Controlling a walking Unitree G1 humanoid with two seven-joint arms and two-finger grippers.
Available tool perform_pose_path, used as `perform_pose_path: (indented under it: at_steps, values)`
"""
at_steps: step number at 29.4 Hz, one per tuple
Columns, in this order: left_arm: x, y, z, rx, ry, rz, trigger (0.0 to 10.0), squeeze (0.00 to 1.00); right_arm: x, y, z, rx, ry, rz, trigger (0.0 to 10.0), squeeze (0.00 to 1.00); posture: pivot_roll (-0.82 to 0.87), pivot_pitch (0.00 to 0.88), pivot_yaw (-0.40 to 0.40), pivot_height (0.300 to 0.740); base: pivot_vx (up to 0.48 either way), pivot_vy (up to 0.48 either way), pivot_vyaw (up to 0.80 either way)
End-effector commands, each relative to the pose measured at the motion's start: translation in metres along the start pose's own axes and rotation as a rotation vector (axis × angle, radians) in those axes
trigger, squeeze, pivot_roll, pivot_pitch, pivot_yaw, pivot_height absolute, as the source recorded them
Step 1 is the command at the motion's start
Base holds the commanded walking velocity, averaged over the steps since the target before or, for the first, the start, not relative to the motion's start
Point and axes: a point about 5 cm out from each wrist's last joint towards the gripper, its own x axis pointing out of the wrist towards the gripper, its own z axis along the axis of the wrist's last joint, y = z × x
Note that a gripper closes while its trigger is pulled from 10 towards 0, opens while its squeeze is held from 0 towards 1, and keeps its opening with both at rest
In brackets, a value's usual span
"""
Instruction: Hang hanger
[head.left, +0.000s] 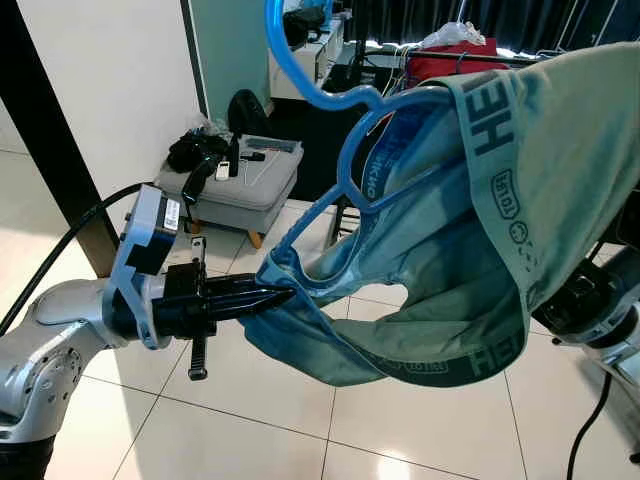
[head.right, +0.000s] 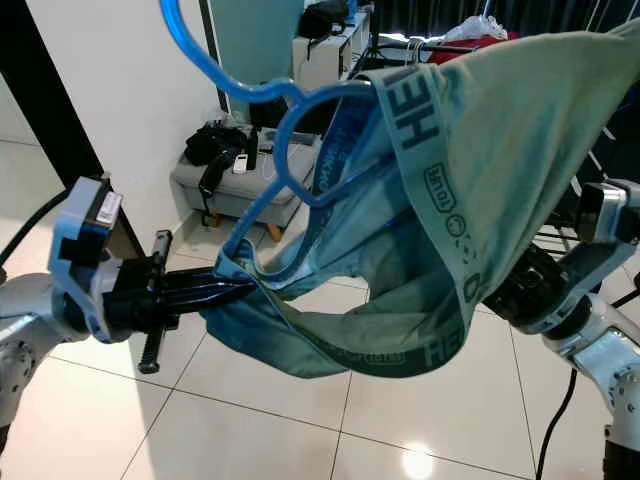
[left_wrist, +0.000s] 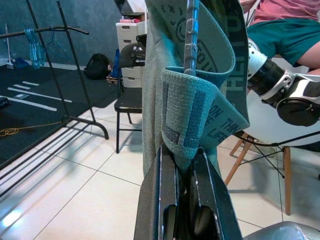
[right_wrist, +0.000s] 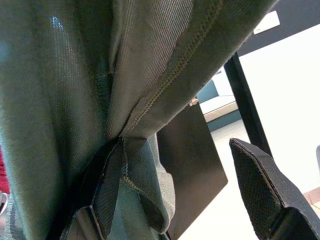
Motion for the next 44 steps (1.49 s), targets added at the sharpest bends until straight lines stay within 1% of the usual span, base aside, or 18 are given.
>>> perform_pose_path:
  at_steps: [1,2,4,6,9,20,25,28,35,37,42,43,44]
  values:
    - [0.001,-0.002,0.001,0.008,0.005,-0.009,10.0,0.00,0.004,0.004,0.001,-0.004,0.016,0.034,10.0,0.00,0.00,0.064,-0.041,0.740,0.000,0.000,0.00]
    - [0.001,-0.002,0.001,0.008,0.005,-0.009,10.0,0.00,0.004,0.004,0.001,-0.004,0.016,0.034,10.0,0.00,0.00,0.064,-0.041,0.740,0.000,0.000,0.00]
    - [-0.005,0.003,0.003,0.018,0.008,0.020,10.0,0.00,-0.001,0.005,0.002,-0.006,0.029,0.024,10.0,0.00,-0.01,0.062,-0.043,0.740,0.000,0.000,0.00]
    - [-0.005,0.003,0.003,0.018,0.008,0.020,10.0,0.00,-0.001,0.005,0.002,-0.006,0.029,0.024,10.0,0.00,-0.01,0.062,-0.043,0.740,0.000,0.000,0.00]
    - [-0.009,0.005,0.004,0.025,0.011,0.031,10.0,0.00,-0.006,0.006,0.002,-0.018,0.046,0.010,10.0,0.00,-0.01,0.058,-0.043,0.740,0.000,0.000,0.00]
    - [-0.010,0.005,0.005,0.035,0.010,0.036,10.0,0.00,-0.006,0.009,0.001,-0.017,0.067,0.023,10.0,0.00,-0.01,0.049,-0.046,0.740,0.000,0.000,0.00]
    - [-0.008,0.002,0.004,0.026,0.004,0.021,10.0,0.00,-0.004,0.008,0.001,-0.021,0.062,0.023,10.0,0.00,-0.01,0.053,-0.045,0.740,0.000,0.000,0.00]
    - [-0.002,-0.004,0.003,0.007,-0.013,-0.027,10.0,0.00,-0.001,0.002,0.000,-0.048,0.043,-0.022,10.0,0.00,-0.01,0.059,-0.042,0.740,0.000,0.000,0.00]
    - [-0.002,-0.006,0.004,0.001,-0.023,-0.047,10.0,0.00,-0.001,-0.003,0.003,-0.071,0.026,-0.051,10.0,0.00,-0.01,0.061,-0.041,0.740,0.000,0.000,0.00]
    - [-0.002,-0.007,0.005,-0.001,-0.026,-0.055,10.0,0.00,-0.001,-0.006,0.007,-0.092,0.004,-0.074,10.0,0.00,-0.01,0.062,-0.040,0.740,0.000,0.000,0.00]
    - [-0.002,-0.007,0.005,0.000,-0.028,-0.059,10.0,0.00,0.000,-0.009,0.010,-0.108,-0.008,-0.090,10.0,0.00,-0.01,0.062,-0.040,0.740,0.000,0.000,0.00]
    - [-0.002,-0.007,0.005,0.000,-0.028,-0.060,10.0,0.00,0.000,-0.010,0.012,-0.110,-0.023,-0.098,3.3,0.00,0.00,0.062,-0.040,0.740,0.000,0.000,0.00]
    - [-0.002,-0.007,0.006,0.000,-0.028,-0.060,10.0,0.00,0.000,-0.011,0.013,-0.111,-0.033,-0.103,3.3,0.00,0.00,0.062,-0.040,0.740,0.000,0.000,0.00]
